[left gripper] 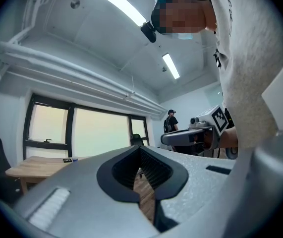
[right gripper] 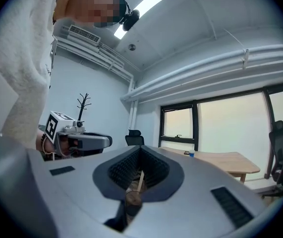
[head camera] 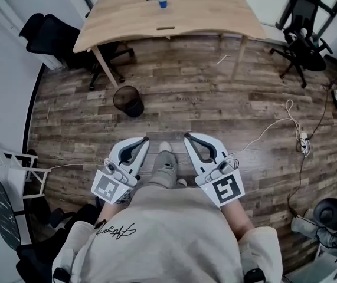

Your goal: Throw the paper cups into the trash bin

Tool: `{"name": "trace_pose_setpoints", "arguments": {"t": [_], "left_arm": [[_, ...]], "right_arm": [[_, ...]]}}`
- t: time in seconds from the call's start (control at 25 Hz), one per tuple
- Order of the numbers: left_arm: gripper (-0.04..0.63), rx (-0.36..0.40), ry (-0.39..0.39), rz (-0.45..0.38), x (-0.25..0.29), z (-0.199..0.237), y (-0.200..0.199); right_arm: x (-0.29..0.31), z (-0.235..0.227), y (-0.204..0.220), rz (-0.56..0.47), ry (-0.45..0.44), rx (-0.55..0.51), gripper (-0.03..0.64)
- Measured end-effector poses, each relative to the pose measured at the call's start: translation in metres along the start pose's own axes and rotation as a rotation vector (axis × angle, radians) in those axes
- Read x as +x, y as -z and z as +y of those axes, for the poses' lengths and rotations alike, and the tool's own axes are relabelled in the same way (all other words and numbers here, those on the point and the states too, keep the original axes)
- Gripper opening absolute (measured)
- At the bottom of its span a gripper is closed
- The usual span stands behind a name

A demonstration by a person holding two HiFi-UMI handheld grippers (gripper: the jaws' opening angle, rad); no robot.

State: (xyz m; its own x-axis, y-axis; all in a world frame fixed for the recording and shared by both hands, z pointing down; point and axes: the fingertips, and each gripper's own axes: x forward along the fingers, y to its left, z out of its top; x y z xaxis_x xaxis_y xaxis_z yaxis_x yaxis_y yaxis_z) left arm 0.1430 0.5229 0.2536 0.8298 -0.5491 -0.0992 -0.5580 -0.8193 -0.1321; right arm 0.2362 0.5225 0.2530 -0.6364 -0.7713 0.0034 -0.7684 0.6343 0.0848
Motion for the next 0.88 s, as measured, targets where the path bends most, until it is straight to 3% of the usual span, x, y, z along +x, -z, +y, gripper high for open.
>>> {"name": "trace_pose_setpoints", "arguments": {"t": [0.32, 0.88], "left_arm": [[0.003, 0.008, 0.019, 0.03, 0.024, 0.023, 0.013], [0.003, 0.01, 0.039, -0.021, 0.09, 0.131, 0.031]], "right_arm": [[0.021, -0.026, 0.005, -0.014, 0.027, 0.001, 0.011], [0.127, -0.103, 0.018, 0.03, 0.038, 0.023, 0.011]]}}
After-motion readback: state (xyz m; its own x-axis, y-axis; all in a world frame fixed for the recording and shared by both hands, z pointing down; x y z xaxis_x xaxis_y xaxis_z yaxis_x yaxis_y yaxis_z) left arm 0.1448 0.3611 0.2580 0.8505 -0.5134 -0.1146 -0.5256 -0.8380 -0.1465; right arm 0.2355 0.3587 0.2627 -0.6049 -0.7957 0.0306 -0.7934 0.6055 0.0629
